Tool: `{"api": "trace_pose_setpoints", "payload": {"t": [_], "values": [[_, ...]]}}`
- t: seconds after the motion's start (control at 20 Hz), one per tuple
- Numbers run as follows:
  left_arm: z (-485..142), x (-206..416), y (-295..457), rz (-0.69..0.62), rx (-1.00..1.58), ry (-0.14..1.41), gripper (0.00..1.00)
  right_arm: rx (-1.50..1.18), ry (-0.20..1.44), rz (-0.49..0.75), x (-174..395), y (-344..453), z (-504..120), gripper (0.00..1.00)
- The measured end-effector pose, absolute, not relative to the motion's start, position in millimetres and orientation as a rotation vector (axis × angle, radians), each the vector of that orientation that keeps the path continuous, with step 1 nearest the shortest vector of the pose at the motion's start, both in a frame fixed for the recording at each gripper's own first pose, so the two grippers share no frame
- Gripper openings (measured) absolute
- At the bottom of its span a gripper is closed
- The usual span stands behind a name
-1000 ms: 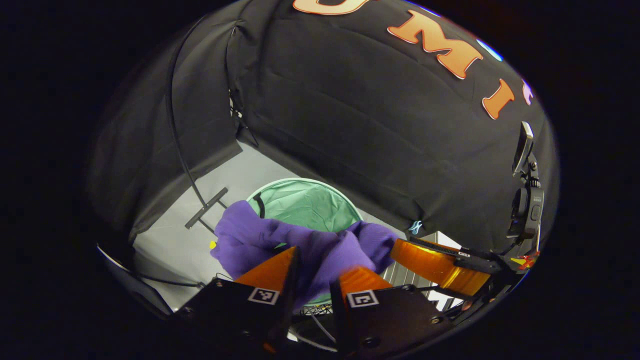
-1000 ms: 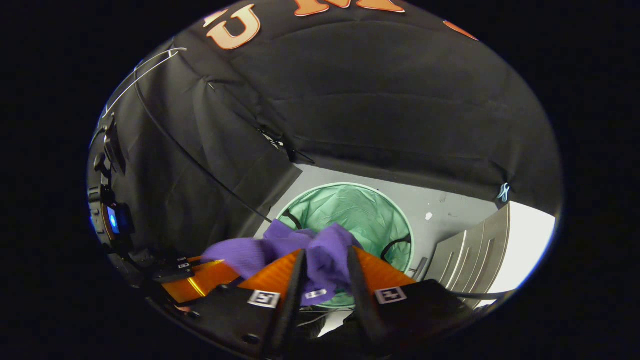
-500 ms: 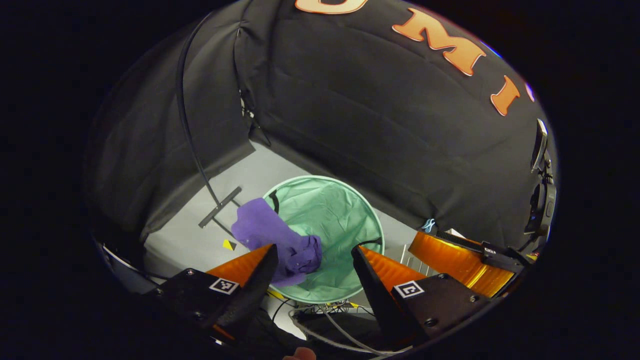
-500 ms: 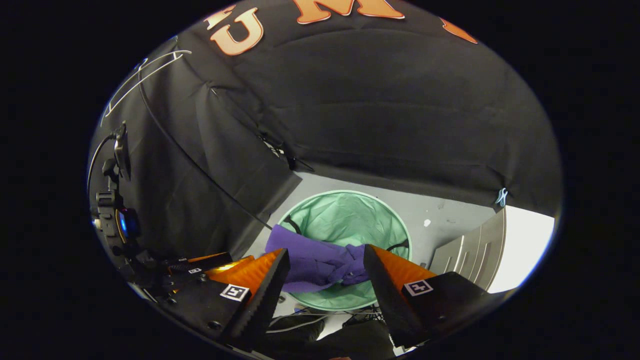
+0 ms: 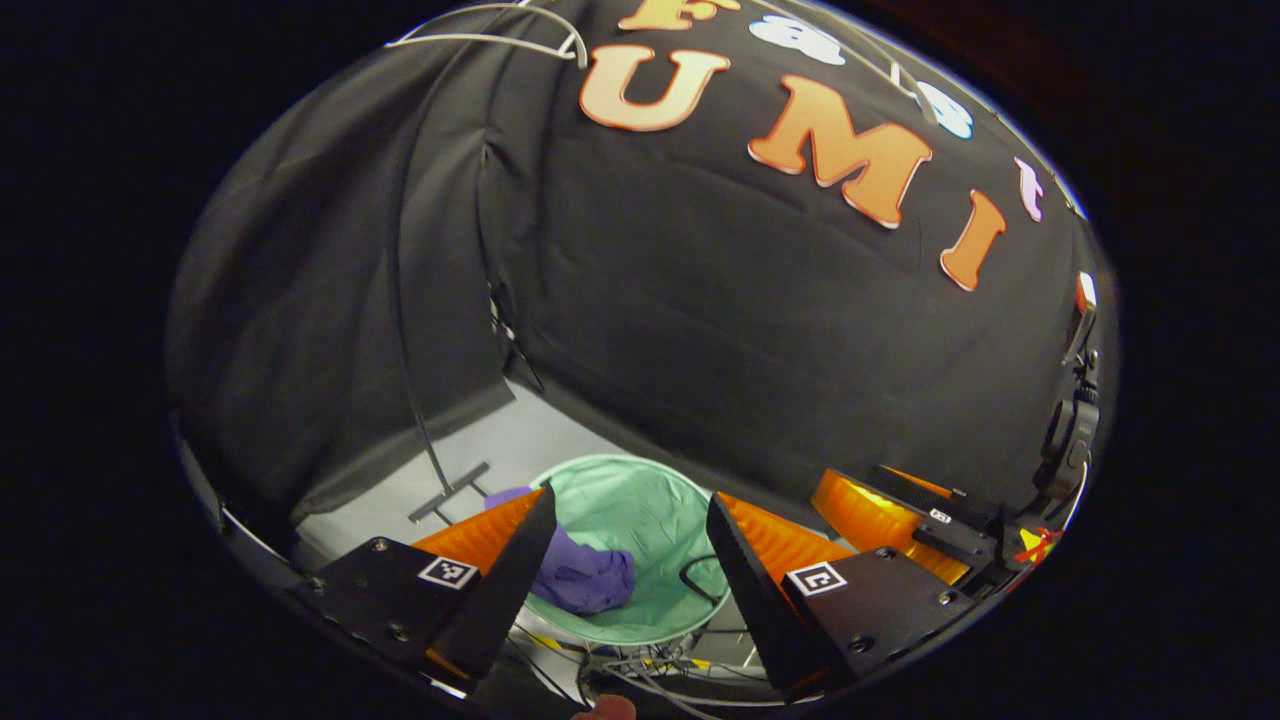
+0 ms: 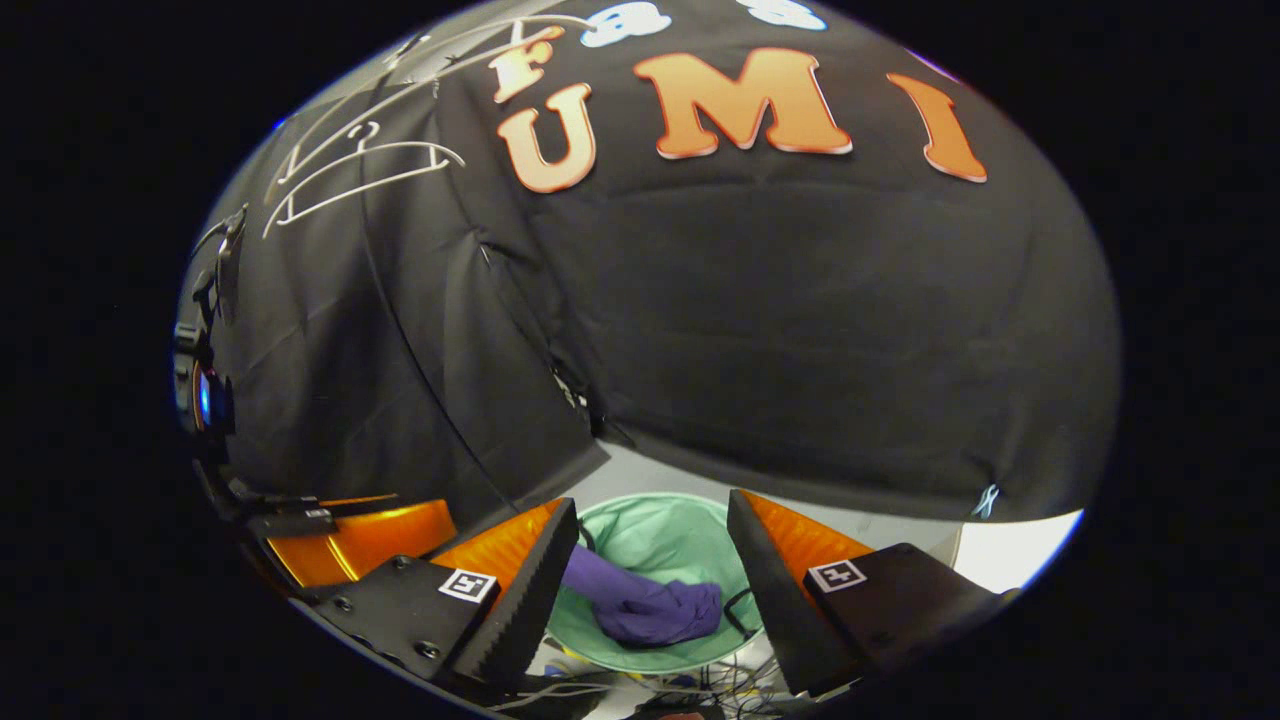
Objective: Grasp the clothes on the hanger with both hands and then place them into the laundry hamper below.
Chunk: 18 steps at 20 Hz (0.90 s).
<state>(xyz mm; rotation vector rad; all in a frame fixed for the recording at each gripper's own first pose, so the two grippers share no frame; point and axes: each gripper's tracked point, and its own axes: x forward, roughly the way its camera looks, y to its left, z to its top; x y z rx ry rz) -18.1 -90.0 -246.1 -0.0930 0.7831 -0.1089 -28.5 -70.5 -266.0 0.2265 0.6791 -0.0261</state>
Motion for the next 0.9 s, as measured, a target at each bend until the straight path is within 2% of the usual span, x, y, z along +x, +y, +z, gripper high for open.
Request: {"api": "trace_pose_setpoints", "payload": {"t": [0.15,0.4,0.45,0.5,0.55,0.6,0.65,0.85,0.9], "values": [[-179.2,-3.7,-85.1,-0.084,-0.157,0.614,0.97,0.237,0.568,-0.003,-29.5,-69.6,-223.7,0.98],[-85.2,-20.6,-56.8,-0.078,-0.131,0.363,0.96,0.237,0.394,-0.084,-44.3,-72.2,-141.9,0.98],[-71.4,-29.1,-51.3,-0.087,-0.125,0.332,1.0,0.229,0.355,-0.109,-50.7,-74.4,-125.0,0.98],[-58.1,-35.5,-45.0,-0.093,-0.114,0.302,1.0,0.214,0.329,-0.133,-58.1,-75.3,-113.3,1.0],[-43.9,-42.2,-39.9,-0.095,-0.105,0.271,0.91,0.202,0.313,-0.148,-66.7,-73.6,-105.9,1.0],[-29.4,-51.5,-35.9,-0.099,-0.1,0.242,1.0,0.195,0.293,-0.155,-78.1,-68.4,-93.8,0.87],[-16.8,-62.8,-32.3,-0.103,-0.098,0.221,0.91,0.192,0.273,-0.162,-93.2,-62.9,-81.6,0.88],[12.8,-106.8,-31.4,-0.13,-0.064,0.168,0.91,0.163,0.216,-0.185,-131.5,-37.3,-51.4,0.88],[18.3,-115.7,-32.5,-0.127,-0.051,0.152,0.91,0.16,0.205,-0.179,-141.4,-28.1,-43.9,0.97]]}}
